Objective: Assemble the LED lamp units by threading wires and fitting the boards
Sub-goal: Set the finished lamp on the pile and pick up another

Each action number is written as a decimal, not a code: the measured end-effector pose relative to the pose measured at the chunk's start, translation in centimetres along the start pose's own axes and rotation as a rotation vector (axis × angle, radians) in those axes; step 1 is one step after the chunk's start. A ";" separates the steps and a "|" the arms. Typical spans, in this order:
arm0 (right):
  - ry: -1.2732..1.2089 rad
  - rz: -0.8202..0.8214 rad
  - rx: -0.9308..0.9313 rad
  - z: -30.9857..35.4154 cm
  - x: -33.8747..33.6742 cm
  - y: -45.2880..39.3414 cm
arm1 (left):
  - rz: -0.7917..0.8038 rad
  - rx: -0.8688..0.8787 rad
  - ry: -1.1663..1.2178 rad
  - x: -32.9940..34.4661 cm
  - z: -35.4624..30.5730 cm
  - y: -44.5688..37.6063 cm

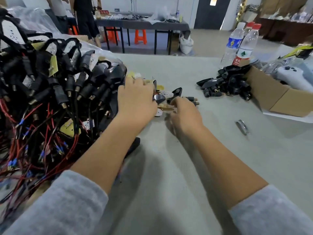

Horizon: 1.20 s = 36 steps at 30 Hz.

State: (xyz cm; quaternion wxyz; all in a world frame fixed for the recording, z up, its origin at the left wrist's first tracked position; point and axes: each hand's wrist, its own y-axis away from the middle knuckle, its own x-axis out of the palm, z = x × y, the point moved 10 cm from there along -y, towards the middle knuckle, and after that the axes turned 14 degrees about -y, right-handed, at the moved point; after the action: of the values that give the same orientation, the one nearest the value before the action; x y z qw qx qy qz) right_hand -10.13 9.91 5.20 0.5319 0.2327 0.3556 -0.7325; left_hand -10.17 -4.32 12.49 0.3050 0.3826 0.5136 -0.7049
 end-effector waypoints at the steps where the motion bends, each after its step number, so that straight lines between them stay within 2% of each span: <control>1: 0.020 0.043 0.022 -0.8 0.5 -0.5 | 0.043 0.068 -0.057 1.4 -2.1 0.8; 3: 0.078 0.090 -0.014 -1.2 1.3 -1.1 | 0.125 0.152 -0.137 4.5 -4.8 2.0; 5: 0.066 0.073 -0.045 -1.2 1.4 -1.3 | 0.148 0.139 -0.150 6.5 -4.8 2.2; 10: 0.034 0.034 -0.046 -1.1 1.2 -1.7 | 0.057 0.120 -0.199 7.1 -3.0 1.0; 16: -0.425 0.029 0.145 -2.9 0.6 -1.3 | -0.027 0.081 -0.220 6.4 -0.5 -0.3; 19: -0.539 0.050 0.206 -3.7 -0.1 -0.5 | -0.052 0.077 -0.195 6.1 -0.4 -0.4; 28: -0.794 0.056 0.219 -4.0 -1.7 1.6 | -0.133 0.029 -0.113 4.8 0.7 -0.5; 32: -0.917 -0.081 0.295 -5.7 -3.6 1.8 | -0.156 0.016 -0.094 4.4 1.1 -0.6; 36: -1.276 -0.467 0.473 -12.4 -9.2 3.2 | -0.124 -0.055 -0.051 4.3 2.0 -0.9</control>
State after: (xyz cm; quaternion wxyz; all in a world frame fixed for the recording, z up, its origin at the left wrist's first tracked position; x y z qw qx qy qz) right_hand -4.55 24.54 3.01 0.4007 -0.2141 -0.1523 -0.8777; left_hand -13.62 -6.14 9.59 0.2842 0.3235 0.5473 -0.7177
